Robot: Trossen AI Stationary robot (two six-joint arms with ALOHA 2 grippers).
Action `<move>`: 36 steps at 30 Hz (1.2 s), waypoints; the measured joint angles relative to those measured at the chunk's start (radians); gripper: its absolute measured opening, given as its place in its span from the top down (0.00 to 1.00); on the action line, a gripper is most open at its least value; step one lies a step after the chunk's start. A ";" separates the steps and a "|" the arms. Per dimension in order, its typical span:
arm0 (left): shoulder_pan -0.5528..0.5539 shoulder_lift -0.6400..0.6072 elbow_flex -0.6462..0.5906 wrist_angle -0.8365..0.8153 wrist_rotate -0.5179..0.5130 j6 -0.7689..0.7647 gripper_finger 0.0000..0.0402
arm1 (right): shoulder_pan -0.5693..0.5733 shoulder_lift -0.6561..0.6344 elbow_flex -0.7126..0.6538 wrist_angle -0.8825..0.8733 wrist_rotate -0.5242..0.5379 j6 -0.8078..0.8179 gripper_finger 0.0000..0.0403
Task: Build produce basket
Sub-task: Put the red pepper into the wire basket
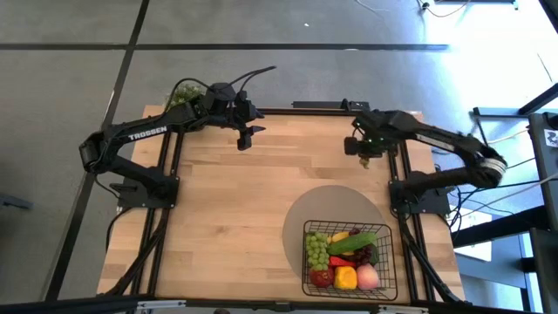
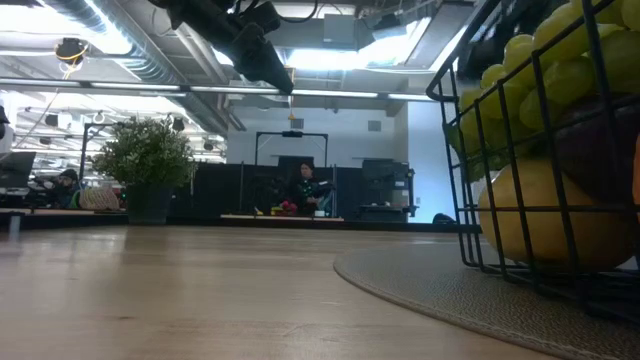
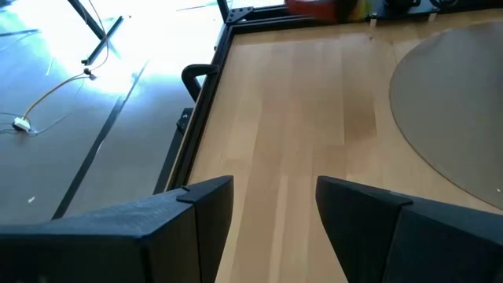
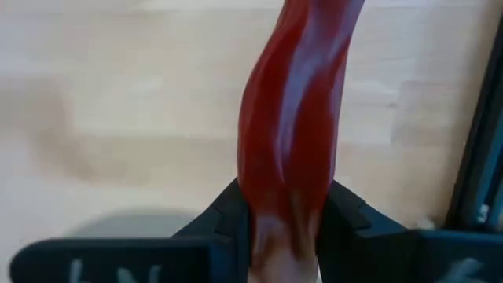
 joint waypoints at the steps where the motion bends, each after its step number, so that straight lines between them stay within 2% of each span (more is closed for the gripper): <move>1: 0.000 0.000 0.000 0.000 0.000 0.000 0.57 | 0.028 -0.031 0.015 -0.026 0.000 -0.002 0.79; 7: 0.000 0.000 0.000 0.000 0.000 0.000 0.57 | 0.246 -0.163 0.137 -0.132 -0.001 -0.021 0.79; 12: 0.000 0.000 0.000 0.000 0.000 0.000 0.57 | 0.481 -0.168 0.242 -0.228 -0.022 -0.205 0.79; 15: 0.000 0.000 0.000 0.000 0.000 0.000 0.57 | 0.605 -0.149 0.291 -0.232 -0.034 -0.231 0.78; 18: 0.000 0.000 0.000 0.000 0.000 0.000 0.57 | 0.718 -0.110 0.337 -0.231 -0.095 -0.237 0.79; 27: 0.000 0.000 0.000 0.000 0.000 0.000 0.57 | 1.043 0.093 0.414 -0.231 -0.407 -0.252 0.78; 30: 0.000 0.000 0.000 0.000 0.000 0.000 0.57 | 1.102 0.174 0.462 -0.232 -0.447 -0.257 0.77; 36: 0.000 0.000 0.000 0.000 0.000 0.000 0.57 | 1.156 0.304 0.587 -0.230 -0.454 -0.260 0.77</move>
